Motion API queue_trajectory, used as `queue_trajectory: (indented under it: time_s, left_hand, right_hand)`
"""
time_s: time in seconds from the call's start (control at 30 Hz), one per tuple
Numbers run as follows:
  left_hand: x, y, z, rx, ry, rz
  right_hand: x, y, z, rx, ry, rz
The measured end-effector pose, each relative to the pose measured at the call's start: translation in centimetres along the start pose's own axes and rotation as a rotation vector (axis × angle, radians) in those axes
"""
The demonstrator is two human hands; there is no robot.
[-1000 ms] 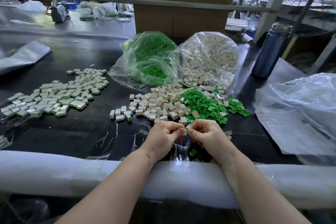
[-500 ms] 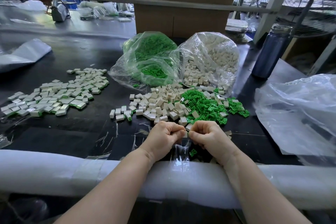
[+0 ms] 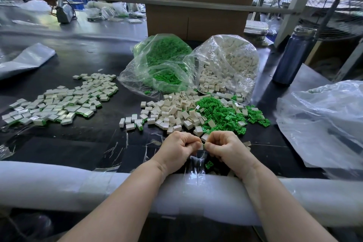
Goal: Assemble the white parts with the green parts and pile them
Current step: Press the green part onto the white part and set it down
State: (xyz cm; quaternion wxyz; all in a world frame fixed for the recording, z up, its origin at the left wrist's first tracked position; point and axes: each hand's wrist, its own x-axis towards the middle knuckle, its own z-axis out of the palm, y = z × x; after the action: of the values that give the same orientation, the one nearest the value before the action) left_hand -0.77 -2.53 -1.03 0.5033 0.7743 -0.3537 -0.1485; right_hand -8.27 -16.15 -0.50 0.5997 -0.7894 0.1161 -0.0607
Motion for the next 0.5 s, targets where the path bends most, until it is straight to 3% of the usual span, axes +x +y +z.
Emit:
queue_trajectory:
  time_s: [0.27,0.5]
  left_hand:
    - [0.07,-0.27,0.04,0.107,-0.038,0.036]
    - [0.29,-0.06,0.22,-0.073,0.079,-0.002]
  right_hand:
    - [0.04,0.1,0.06,-0.088,-0.009,-0.01]
    - [0.24,0.22,0.56,0.077,0.189,-0.065]
